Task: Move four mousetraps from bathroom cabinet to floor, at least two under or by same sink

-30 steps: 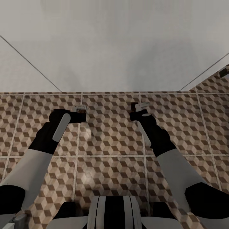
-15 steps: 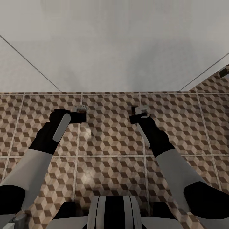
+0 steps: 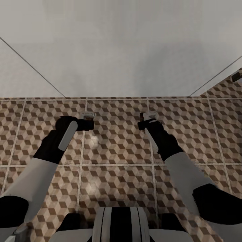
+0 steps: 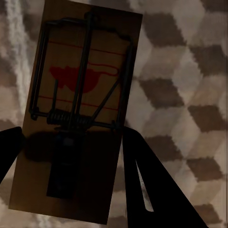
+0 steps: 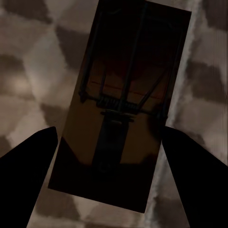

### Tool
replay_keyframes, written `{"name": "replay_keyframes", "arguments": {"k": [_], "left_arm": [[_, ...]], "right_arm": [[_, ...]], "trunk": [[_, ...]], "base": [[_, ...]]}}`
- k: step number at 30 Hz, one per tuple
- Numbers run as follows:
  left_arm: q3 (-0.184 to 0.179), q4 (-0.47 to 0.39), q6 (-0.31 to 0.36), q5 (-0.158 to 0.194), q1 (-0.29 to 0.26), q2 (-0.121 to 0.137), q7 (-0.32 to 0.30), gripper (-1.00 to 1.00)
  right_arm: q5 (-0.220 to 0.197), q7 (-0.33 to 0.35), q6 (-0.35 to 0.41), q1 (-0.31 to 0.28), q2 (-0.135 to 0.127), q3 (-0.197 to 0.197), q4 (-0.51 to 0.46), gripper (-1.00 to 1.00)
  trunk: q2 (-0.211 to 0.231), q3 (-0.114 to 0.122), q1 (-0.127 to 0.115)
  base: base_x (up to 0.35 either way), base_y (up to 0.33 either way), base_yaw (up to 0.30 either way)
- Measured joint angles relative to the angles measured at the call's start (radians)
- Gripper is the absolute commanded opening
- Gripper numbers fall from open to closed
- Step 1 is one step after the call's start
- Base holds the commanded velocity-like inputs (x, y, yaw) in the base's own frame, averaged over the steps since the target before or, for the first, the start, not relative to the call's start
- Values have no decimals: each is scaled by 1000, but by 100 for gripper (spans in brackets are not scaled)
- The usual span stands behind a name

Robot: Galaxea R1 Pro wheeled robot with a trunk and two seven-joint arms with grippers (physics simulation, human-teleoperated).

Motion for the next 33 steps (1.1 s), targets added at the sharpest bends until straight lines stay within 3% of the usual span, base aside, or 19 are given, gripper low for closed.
{"name": "replay_keyframes", "arguments": {"k": [13, 25, 33], "left_arm": [[-9, 0, 0, 0, 6, -6, 0, -100], [-15, 0, 0, 0, 9, -22, 0, -100], [-17, 12, -21, 0, 10, -29, -1, -100]], "right_arm": [[-4, 6, -4, -129, 20, -1, 96, -100], [-7, 9, -9, -202, 49, -1, 222, -100], [-8, 10, -10, -212, 58, -2, 236, -100]], "trunk": [[0, 0, 0], [0, 0, 0], [0, 0, 0]], "base": [[0, 0, 0], [0, 0, 0], [0, 0, 0]]}}
